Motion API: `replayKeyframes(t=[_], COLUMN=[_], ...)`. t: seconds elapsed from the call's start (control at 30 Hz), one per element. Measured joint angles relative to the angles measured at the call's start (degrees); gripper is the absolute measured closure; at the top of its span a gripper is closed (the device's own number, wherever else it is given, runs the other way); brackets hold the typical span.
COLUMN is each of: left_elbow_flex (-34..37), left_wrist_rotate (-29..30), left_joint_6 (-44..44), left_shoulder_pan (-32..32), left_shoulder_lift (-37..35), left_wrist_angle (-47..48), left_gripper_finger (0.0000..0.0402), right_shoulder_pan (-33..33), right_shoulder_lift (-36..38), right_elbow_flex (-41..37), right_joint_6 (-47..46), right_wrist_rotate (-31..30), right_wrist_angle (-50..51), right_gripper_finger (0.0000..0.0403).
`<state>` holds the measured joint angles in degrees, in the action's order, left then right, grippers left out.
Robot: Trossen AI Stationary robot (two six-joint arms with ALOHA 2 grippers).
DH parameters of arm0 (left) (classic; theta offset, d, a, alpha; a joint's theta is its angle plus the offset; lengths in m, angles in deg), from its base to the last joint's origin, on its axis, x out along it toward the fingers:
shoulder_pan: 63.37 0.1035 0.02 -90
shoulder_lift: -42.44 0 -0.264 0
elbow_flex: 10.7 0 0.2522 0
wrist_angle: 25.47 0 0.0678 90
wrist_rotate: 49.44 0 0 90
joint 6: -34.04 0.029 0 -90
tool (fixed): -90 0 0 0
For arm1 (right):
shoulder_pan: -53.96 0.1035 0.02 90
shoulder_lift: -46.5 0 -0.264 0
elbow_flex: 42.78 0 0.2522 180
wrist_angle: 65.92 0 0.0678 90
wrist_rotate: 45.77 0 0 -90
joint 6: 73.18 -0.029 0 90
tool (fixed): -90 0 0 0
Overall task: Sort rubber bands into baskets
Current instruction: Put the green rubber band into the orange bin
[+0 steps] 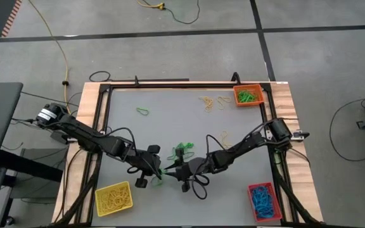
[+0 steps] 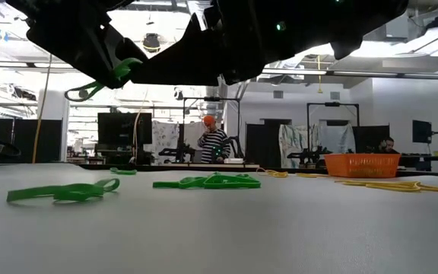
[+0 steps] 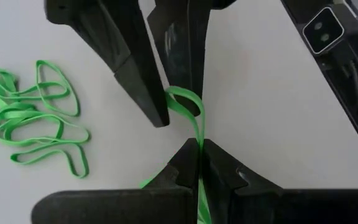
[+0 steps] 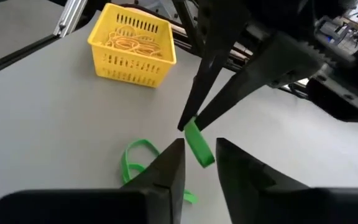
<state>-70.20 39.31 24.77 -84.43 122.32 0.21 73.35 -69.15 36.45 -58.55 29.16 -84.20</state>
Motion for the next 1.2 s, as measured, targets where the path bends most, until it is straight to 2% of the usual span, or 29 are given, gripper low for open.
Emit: replayKeyframes(t=[0.33, 0.6, 0.83, 0.97, 1.2], left_elbow_flex=[0.00, 0.00, 0.00, 0.00, 0.00], left_wrist_rotate=[0.00, 0.02, 0.22, 2.61, 8.05], left_joint_6=[0.06, 0.06, 0.00, -0.43, -0.77], left_shoulder_pan=[0.00, 0.00, -0.01, -0.04, -0.25], left_shoulder_lift=[0.00, 0.00, 0.00, 0.00, 0.00], left_wrist_angle=[-1.11, -1.13, -2.23, -2.47, -1.27], left_gripper_finger=[0.0401, 0.0401, 0.0400, 0.0381, 0.0315], right_shoulder_pan=[0.00, 0.07, 0.42, 0.50, 0.44], right_shoulder_lift=[0.00, 0.02, 0.07, 0.09, 0.09], right_elbow_flex=[0.00, 0.00, 0.00, 0.00, -0.02], right_joint_6=[0.01, 0.29, 0.31, 0.27, -0.83], right_wrist_rotate=[0.02, 0.22, 0.13, -0.10, -3.39], right_wrist_angle=[-0.08, -0.10, -0.10, 0.47, 3.98], right_gripper_finger=[0.0307, 0.0382, 0.0381, 0.0381, 0.0381])
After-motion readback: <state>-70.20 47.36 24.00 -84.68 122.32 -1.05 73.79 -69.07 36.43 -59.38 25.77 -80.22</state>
